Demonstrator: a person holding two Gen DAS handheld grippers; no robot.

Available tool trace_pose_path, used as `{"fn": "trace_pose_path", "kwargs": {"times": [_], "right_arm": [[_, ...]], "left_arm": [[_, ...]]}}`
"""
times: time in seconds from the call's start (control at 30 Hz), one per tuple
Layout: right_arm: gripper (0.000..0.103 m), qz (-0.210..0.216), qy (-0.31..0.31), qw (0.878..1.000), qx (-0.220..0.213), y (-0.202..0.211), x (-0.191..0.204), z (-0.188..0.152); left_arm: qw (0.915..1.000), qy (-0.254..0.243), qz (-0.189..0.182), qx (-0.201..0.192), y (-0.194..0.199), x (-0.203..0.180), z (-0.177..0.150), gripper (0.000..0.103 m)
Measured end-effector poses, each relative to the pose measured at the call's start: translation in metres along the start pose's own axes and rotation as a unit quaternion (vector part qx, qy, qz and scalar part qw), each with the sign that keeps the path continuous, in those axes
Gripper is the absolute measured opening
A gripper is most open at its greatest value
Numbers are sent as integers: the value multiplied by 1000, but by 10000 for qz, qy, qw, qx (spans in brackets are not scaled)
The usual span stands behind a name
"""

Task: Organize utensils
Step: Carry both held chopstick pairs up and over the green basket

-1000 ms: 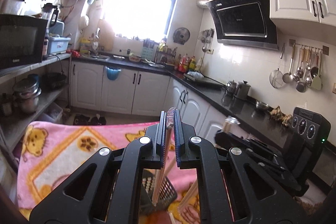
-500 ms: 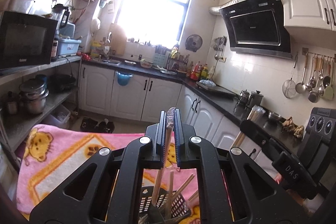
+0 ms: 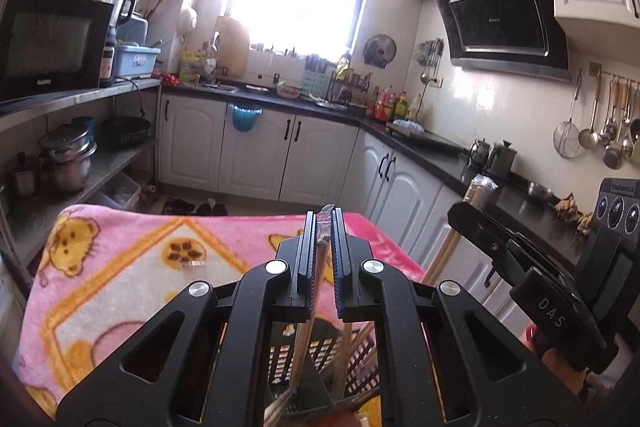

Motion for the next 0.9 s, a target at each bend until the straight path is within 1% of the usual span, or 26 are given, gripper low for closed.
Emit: {"fn": "trace_pose_path", "kwargs": {"times": [0.3, 0.47, 0.73, 0.83, 0.87, 0.9], "right_arm": [[8, -49, -42, 9996, 267, -11, 1, -24], [8, -112, -86, 9991, 406, -14, 1, -34], [8, -209, -173, 9979, 582, -16, 0, -42], [10, -203, -221, 9973, 669, -14, -2, -45], [12, -196, -234, 9970, 708, -13, -2, -46], [14, -198, -242, 9969, 729, -13, -3, -47]], "left_arm": [[9995, 2, -23, 304, -13, -1, -24, 4], [9993, 22, -13, 386, -15, -2, -30, 4], [9987, 1, -14, 508, -14, -2, -37, 5], [9984, 8, 16, 561, -14, -2, -39, 11], [9983, 22, 8, 577, -13, -1, -40, 14], [9982, 31, 19, 592, -12, -1, -40, 15]]}}
Point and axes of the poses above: each gripper's, at about its wrist camera, not at the fingertips, and y roughly against the way its jaws point, x to its left, z to its top, the point moved 2 cm from there along -y, roughly the way its jaws point, and after that the axes turned 8 degrees about -y, right-handed, at the moved point
